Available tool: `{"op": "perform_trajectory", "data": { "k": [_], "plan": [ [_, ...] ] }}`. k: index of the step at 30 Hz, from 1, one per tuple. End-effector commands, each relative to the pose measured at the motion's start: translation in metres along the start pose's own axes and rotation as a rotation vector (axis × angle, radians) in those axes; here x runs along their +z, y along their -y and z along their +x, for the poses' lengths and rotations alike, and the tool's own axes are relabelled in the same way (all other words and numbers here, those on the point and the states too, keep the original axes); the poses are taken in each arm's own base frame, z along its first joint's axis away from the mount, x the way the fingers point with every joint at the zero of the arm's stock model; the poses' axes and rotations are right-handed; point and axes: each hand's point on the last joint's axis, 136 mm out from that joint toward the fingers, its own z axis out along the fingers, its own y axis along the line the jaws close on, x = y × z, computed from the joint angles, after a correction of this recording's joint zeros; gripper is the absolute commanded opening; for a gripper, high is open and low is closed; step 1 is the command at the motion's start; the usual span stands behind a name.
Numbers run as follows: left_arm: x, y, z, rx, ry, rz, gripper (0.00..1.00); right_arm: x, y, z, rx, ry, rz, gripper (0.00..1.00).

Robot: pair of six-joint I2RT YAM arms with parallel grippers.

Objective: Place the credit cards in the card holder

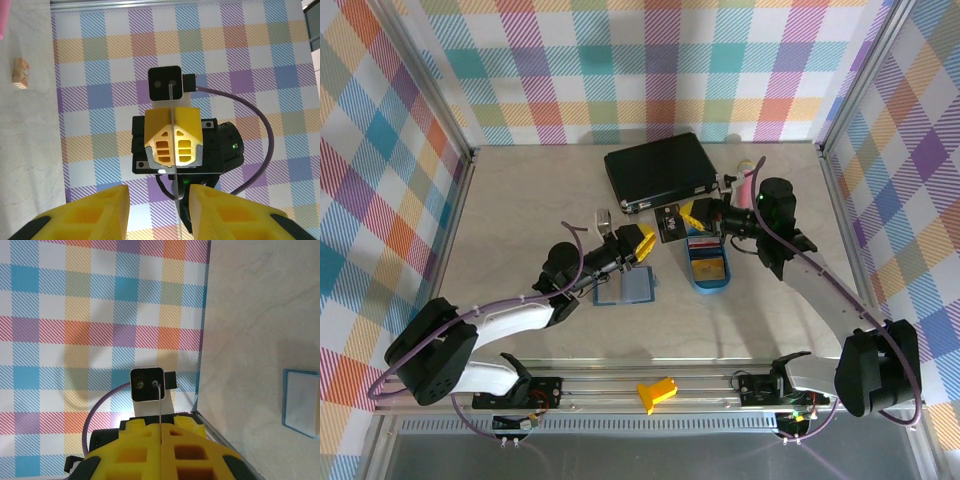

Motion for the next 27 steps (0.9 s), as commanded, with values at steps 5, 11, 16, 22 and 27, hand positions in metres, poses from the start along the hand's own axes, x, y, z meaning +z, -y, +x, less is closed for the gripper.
{"op": "perform_trajectory", "data": {
  "k": [5, 11, 16, 22, 27],
  "plan": [
    [0.001, 0.026, 0.011, 0.044, -0.023, 0.055, 0.41, -0.004, -0.001, 0.001, 0.006, 0.012, -0.017, 0.0],
    [0.015, 0.032, 0.025, 0.048, -0.061, 0.084, 0.39, -0.001, -0.001, 0.005, 0.019, -0.009, -0.042, 0.0],
    [0.019, 0.031, 0.025, 0.031, -0.064, 0.104, 0.35, -0.001, -0.003, 0.008, 0.02, -0.019, -0.054, 0.0],
    [0.02, 0.032, 0.025, 0.051, -0.061, 0.103, 0.12, -0.002, -0.004, 0.01, 0.007, -0.026, -0.057, 0.0],
    [0.013, 0.021, 0.027, 0.06, -0.067, 0.052, 0.0, -0.016, 0.002, 0.001, -0.012, 0.01, -0.006, 0.43]
  ]
}}
